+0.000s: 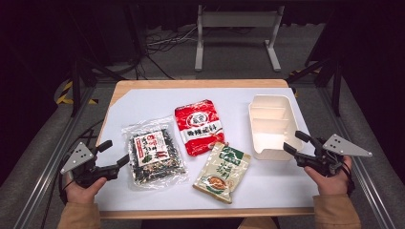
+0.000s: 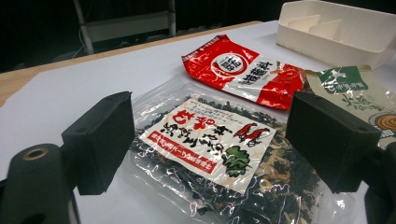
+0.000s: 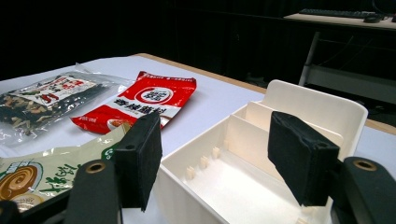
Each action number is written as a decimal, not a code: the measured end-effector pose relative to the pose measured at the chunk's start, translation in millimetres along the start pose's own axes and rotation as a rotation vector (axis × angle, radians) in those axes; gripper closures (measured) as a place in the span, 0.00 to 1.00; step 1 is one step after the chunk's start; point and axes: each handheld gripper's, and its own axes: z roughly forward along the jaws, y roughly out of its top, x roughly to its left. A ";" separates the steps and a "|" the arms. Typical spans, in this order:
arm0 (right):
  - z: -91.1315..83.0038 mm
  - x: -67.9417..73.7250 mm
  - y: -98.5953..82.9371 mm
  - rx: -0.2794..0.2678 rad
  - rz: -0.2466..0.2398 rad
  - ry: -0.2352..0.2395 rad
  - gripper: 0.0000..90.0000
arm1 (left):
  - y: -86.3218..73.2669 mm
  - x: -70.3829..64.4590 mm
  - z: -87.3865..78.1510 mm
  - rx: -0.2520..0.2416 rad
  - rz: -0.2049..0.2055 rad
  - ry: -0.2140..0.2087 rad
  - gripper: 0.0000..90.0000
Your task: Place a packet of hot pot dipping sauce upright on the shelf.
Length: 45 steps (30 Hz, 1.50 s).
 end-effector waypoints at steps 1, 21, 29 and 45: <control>0.0 0.0 0.0 0.000 0.000 0.000 0.39 | 0.0 -0.1 0.4 0.002 0.003 -0.001 0.18; 32.6 13.6 35.1 0.039 -0.030 0.097 0.38 | 0.3 -1.7 0.0 0.008 0.005 0.001 0.18; 56.6 26.9 48.4 0.055 -0.052 0.151 0.38 | -0.1 -1.8 -1.1 0.008 0.006 0.004 0.18; 83.1 45.0 66.6 0.074 -0.083 0.223 0.37 | -0.7 -2.1 -2.0 0.009 0.010 0.005 0.18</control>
